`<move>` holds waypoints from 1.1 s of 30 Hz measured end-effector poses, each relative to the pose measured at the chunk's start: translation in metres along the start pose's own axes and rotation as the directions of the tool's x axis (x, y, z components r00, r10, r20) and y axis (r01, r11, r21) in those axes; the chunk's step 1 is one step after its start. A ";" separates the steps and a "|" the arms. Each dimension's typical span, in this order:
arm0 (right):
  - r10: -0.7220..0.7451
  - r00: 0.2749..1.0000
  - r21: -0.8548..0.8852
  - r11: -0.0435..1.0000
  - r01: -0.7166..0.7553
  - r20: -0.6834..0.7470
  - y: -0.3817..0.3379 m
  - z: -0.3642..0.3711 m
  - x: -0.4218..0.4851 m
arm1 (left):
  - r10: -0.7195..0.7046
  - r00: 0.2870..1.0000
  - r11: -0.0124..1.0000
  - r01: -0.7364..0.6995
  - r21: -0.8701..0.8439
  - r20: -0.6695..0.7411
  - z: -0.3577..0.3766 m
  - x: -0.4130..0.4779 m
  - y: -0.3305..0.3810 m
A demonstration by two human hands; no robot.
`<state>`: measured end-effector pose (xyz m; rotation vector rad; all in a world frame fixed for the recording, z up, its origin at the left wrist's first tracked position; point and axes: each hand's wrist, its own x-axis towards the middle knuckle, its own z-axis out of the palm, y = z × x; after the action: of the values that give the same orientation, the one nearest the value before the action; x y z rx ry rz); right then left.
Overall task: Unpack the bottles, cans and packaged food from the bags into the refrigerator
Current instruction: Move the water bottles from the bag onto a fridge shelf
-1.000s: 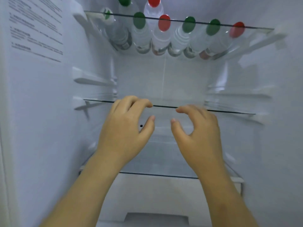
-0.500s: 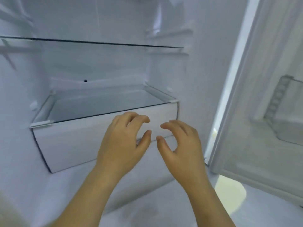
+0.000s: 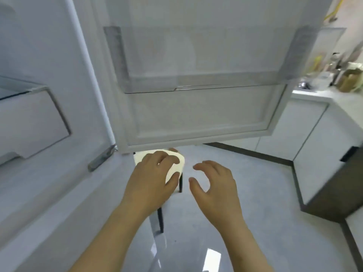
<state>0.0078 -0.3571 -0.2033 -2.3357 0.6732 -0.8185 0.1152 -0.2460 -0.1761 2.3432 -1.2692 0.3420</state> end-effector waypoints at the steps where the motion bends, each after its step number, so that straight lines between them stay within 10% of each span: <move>1: 0.036 0.999 -0.033 0.999 -0.037 -0.004 0.018 -0.015 -0.004 | 0.026 0.999 0.999 -0.026 -0.025 0.027 0.012 0.007 0.019; 16: 0.484 0.816 -0.238 0.793 -0.562 -0.315 0.239 -0.277 -0.121 | 0.569 0.808 0.778 -0.471 -0.417 0.150 0.172 0.043 0.371; 33: 0.639 0.260 -0.005 0.372 -0.928 -0.724 0.334 -0.455 -0.281 | 0.968 0.242 0.227 -0.706 -0.671 0.073 0.256 -0.019 0.673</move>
<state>-0.5820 -0.5780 -0.2342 -1.4792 2.3709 -0.9301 -0.4587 -0.6789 -0.2252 0.9562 -2.5323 -0.3158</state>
